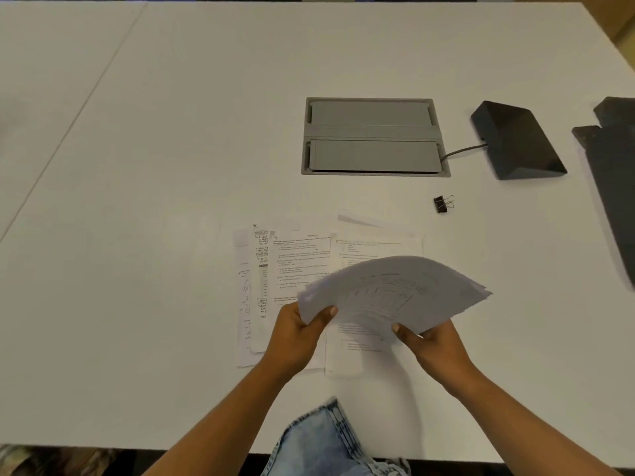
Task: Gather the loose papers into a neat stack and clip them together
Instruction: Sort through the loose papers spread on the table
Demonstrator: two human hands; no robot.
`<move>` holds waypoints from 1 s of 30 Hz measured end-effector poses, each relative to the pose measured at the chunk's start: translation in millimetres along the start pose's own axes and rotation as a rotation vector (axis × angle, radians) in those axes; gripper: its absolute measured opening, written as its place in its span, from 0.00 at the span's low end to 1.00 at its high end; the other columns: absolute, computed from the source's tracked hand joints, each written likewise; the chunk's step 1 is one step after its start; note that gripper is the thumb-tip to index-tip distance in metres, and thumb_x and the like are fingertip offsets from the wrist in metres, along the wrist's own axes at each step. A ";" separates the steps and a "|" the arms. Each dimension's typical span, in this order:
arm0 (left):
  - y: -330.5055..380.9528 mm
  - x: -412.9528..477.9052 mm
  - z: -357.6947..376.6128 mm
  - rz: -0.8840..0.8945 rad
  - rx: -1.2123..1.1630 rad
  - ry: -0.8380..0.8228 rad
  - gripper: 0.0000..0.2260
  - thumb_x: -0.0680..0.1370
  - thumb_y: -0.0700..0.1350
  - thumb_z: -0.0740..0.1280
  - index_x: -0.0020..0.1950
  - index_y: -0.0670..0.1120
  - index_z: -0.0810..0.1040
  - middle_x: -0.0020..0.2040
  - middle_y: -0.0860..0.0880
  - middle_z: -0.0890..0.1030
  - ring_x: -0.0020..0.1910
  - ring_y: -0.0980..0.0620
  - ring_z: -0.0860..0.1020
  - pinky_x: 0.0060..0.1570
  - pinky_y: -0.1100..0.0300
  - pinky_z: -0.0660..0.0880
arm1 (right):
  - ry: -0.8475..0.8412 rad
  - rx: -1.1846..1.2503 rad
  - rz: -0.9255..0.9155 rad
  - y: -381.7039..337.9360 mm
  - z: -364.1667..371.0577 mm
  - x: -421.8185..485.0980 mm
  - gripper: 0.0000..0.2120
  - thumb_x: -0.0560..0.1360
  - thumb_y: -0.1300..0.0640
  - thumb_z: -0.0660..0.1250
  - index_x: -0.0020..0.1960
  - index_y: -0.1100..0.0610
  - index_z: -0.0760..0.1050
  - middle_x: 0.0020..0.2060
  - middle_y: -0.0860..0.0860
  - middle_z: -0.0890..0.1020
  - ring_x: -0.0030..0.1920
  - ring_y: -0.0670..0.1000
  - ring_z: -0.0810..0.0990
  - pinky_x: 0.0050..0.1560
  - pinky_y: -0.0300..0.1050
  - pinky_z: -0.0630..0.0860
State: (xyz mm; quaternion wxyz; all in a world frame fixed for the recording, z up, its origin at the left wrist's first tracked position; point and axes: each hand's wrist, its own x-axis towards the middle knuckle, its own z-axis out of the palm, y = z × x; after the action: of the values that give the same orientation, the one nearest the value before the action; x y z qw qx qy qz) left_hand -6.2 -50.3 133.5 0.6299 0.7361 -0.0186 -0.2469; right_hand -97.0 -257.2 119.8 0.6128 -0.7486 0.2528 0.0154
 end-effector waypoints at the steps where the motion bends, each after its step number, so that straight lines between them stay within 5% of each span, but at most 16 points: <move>1: -1.3 0.6 -1.4 -0.015 -0.012 0.010 0.12 0.77 0.43 0.70 0.53 0.61 0.77 0.50 0.50 0.83 0.50 0.51 0.81 0.50 0.55 0.82 | 0.008 -0.007 0.005 -0.4 0.5 -0.5 0.18 0.76 0.62 0.70 0.57 0.41 0.73 0.51 0.41 0.82 0.48 0.34 0.81 0.43 0.32 0.79; 4: 2.3 0.9 -8.0 -0.024 -0.061 0.036 0.08 0.76 0.45 0.70 0.53 0.56 0.82 0.48 0.53 0.86 0.49 0.52 0.84 0.46 0.60 0.82 | 0.023 -0.042 0.025 -0.4 -3.2 0.5 0.04 0.76 0.53 0.67 0.50 0.49 0.79 0.40 0.42 0.83 0.38 0.37 0.82 0.40 0.33 0.77; 13: -7.5 -18.7 -34.5 -0.201 -0.070 -0.043 0.13 0.79 0.49 0.66 0.62 0.50 0.79 0.56 0.51 0.86 0.53 0.50 0.85 0.53 0.50 0.82 | -0.135 0.327 0.246 -12.1 -3.8 5.3 0.14 0.80 0.53 0.62 0.60 0.56 0.80 0.53 0.52 0.87 0.53 0.52 0.86 0.49 0.43 0.81; 16: -15.8 -28.4 -47.4 -0.233 -0.119 0.070 0.10 0.79 0.46 0.66 0.58 0.47 0.82 0.50 0.48 0.87 0.48 0.45 0.86 0.48 0.48 0.83 | 0.032 0.128 0.286 7.1 -0.4 13.2 0.18 0.81 0.45 0.58 0.59 0.54 0.80 0.53 0.52 0.86 0.52 0.54 0.85 0.50 0.45 0.80; 19: -20.8 -36.5 -65.3 -0.236 -0.149 0.178 0.08 0.79 0.45 0.67 0.55 0.45 0.82 0.47 0.47 0.88 0.44 0.44 0.86 0.43 0.50 0.83 | 0.276 -0.403 0.276 39.2 -4.1 23.5 0.23 0.77 0.43 0.64 0.65 0.57 0.75 0.60 0.55 0.81 0.58 0.56 0.80 0.52 0.45 0.77; 24: -27.6 -46.4 -96.0 -0.230 -0.170 0.313 0.09 0.78 0.46 0.68 0.55 0.46 0.82 0.48 0.48 0.88 0.46 0.43 0.86 0.42 0.52 0.81 | 0.261 -0.899 0.514 61.1 7.6 23.0 0.41 0.64 0.26 0.65 0.62 0.58 0.70 0.57 0.56 0.77 0.54 0.60 0.80 0.49 0.53 0.77; 27: -27.6 -50.4 -108.1 -0.252 -0.201 0.335 0.08 0.78 0.48 0.67 0.55 0.47 0.81 0.47 0.49 0.88 0.45 0.43 0.85 0.44 0.49 0.81 | 0.248 -0.973 0.500 62.4 16.0 21.3 0.39 0.63 0.30 0.70 0.62 0.57 0.69 0.55 0.55 0.77 0.53 0.59 0.81 0.47 0.52 0.76; 30: -28.2 -54.7 -112.9 -0.260 -0.201 0.342 0.08 0.78 0.48 0.67 0.55 0.48 0.81 0.47 0.50 0.88 0.46 0.42 0.84 0.44 0.49 0.80 | 0.285 -0.712 0.512 64.5 14.0 23.3 0.36 0.64 0.42 0.78 0.63 0.59 0.68 0.55 0.58 0.80 0.52 0.61 0.81 0.44 0.50 0.77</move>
State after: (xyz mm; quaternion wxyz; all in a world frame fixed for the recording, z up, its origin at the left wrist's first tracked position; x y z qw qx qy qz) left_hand -18.6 77.7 135.2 0.6571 0.6969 0.2082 -0.1982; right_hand -98.3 -260.5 49.9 0.2530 -0.8205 0.4905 0.1491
